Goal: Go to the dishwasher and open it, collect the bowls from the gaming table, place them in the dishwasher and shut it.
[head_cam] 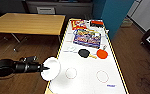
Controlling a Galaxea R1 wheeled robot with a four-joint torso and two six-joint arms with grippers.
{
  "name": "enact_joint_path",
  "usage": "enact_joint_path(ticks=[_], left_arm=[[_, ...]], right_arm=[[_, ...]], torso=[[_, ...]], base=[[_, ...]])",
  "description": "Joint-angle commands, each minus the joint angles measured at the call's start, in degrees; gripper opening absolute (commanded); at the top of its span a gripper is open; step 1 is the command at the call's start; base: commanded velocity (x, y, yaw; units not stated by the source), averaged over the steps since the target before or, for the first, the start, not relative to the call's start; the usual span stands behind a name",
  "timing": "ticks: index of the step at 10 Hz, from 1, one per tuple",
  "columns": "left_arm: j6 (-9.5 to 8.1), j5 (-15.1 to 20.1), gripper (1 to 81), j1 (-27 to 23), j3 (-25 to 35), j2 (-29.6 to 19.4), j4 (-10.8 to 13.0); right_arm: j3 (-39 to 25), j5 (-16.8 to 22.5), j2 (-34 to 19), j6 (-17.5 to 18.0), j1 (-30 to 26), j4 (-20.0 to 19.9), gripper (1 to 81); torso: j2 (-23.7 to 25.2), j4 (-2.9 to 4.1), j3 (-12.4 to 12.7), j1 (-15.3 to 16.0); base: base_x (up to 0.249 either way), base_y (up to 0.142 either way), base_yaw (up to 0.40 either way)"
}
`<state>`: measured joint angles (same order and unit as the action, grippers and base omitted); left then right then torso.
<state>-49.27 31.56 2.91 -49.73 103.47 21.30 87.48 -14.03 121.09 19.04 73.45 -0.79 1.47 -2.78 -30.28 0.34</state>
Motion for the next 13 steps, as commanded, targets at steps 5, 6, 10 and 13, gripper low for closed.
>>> enact_joint_path(ticks=[5, 6, 10, 13], left_arm=[[13.77, -4.4, 1.0, 20.7, 7.5, -16.4, 5.9], [14.12, -7.6, 1.0, 23.7, 5.4, -16.4, 6.4], [16.65, -12.9, 1.0, 36.8, -3.1, -11.8, 7.1], [19.22, -21.1, 1.0, 48.4, -13.5, -4.1, 7.0]], right_arm=[[-0.5, 3.0, -4.1, 0.1, 0.3, 1.1, 1.0], [-0.7, 3.0, -4.3, 0.2, 0.3, 1.1, 1.0], [-0.4, 3.1, -4.8, 0.5, 1.2, 1.0, 1.0], [0.3, 3.0, -3.6, 0.0, 2.2, 1.2, 1.0]], torso=[[0.0, 0.0, 0.0, 0.0], [0.0, 0.0, 0.0, 0.0], [0.0, 0.0, 0.0, 0.0], [0.0, 0.0, 1.8, 0.0]], base=[[0.0, 0.0, 0.0], [0.0, 0.0, 0.0], [0.0, 0.0, 0.0], [0.0, 0.0, 0.0]])
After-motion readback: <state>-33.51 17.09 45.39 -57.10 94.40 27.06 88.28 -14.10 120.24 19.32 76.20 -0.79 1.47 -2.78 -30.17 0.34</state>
